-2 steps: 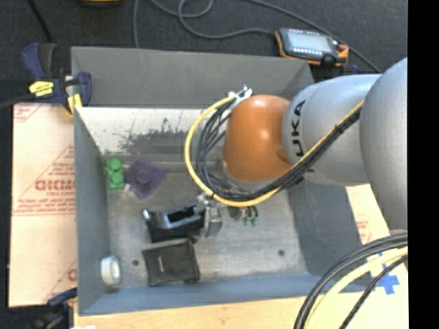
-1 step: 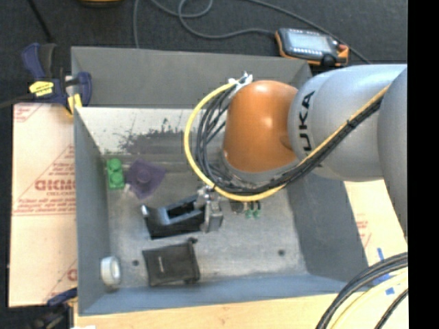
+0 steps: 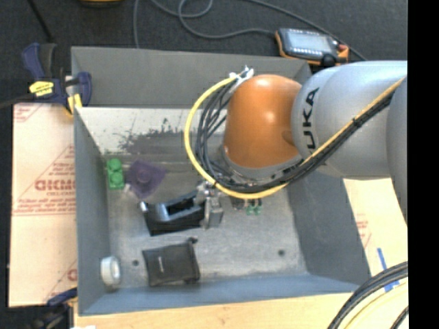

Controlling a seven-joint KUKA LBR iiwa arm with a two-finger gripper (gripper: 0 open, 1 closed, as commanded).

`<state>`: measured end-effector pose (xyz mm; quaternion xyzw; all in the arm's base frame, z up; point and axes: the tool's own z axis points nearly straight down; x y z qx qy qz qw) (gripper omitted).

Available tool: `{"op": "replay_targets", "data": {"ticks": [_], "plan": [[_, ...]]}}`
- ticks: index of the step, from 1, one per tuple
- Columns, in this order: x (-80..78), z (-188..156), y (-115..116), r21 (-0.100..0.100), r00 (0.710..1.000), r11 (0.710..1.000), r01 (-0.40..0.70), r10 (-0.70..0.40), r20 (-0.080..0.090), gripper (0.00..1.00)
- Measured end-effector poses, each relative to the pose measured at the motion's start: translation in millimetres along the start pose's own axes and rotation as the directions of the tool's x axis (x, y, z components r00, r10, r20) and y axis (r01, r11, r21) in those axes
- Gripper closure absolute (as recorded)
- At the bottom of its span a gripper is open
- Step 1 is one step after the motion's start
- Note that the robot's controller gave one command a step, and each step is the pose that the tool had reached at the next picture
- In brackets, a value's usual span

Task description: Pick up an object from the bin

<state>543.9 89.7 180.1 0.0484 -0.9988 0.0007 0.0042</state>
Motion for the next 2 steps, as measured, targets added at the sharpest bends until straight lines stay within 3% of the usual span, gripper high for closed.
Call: {"op": "replay_targets", "data": {"ticks": [1, 2], "plan": [[9.8, -23, -13, 0.001, 1.0, 1.0, 0.018, -0.018, -0.007, 1.0], [7.1, -85, 0, 0.001, 1.0, 1.0, -0.031, 0.031, -0.001, 1.0]]}}
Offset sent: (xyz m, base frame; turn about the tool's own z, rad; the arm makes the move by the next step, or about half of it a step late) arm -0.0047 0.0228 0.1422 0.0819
